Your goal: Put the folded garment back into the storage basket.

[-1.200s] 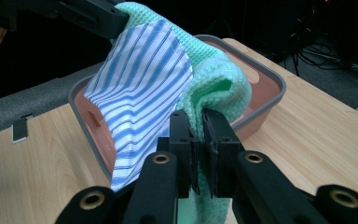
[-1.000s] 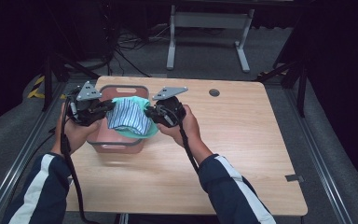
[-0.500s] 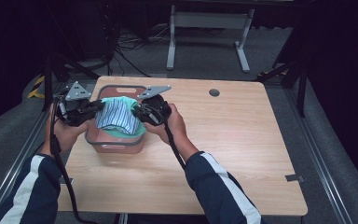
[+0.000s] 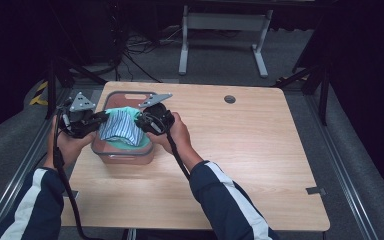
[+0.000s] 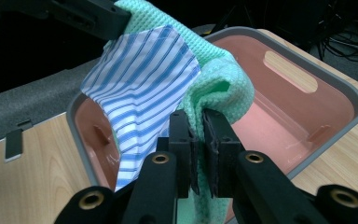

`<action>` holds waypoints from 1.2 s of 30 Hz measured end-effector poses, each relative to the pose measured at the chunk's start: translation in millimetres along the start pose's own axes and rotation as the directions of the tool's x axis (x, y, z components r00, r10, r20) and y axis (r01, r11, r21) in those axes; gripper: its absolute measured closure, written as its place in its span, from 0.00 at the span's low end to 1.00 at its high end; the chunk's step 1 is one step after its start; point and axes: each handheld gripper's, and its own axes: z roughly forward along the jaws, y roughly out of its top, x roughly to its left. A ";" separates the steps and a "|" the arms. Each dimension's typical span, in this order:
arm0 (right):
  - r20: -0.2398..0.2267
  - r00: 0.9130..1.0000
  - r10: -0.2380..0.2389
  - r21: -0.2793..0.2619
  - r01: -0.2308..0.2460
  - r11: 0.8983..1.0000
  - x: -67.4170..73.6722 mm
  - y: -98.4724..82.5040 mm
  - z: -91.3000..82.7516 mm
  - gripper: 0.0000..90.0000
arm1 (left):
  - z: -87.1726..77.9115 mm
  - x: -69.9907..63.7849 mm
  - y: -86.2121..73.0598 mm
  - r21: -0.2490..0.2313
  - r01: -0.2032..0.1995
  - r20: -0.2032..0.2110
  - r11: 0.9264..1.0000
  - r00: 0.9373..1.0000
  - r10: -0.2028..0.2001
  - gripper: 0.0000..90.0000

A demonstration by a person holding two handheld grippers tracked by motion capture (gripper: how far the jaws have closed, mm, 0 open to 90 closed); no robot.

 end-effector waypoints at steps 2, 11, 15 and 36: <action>0.002 1.000 0.005 0.002 -0.005 1.000 -0.9 -0.8 3.2 0.92 | 3.0 -0.1 -1.4 0.009 0.002 0.001 1.000 1.000 -0.002 0.94; -0.003 1.000 -0.001 0.027 0.001 1.000 -2.6 -5.0 17.1 0.92 | 13.8 1.5 -6.6 0.039 0.002 -0.005 0.999 1.000 -0.002 0.94; -0.012 1.000 0.016 0.030 -0.016 0.999 -4.0 -7.7 21.3 0.92 | 20.5 1.1 -9.6 0.052 -0.004 -0.011 0.999 1.000 0.005 0.94; -0.019 0.999 0.032 0.092 -0.030 0.995 -9.0 -25.0 42.4 0.90 | 46.1 2.9 -24.1 0.120 0.018 -0.024 0.993 1.000 -0.015 0.93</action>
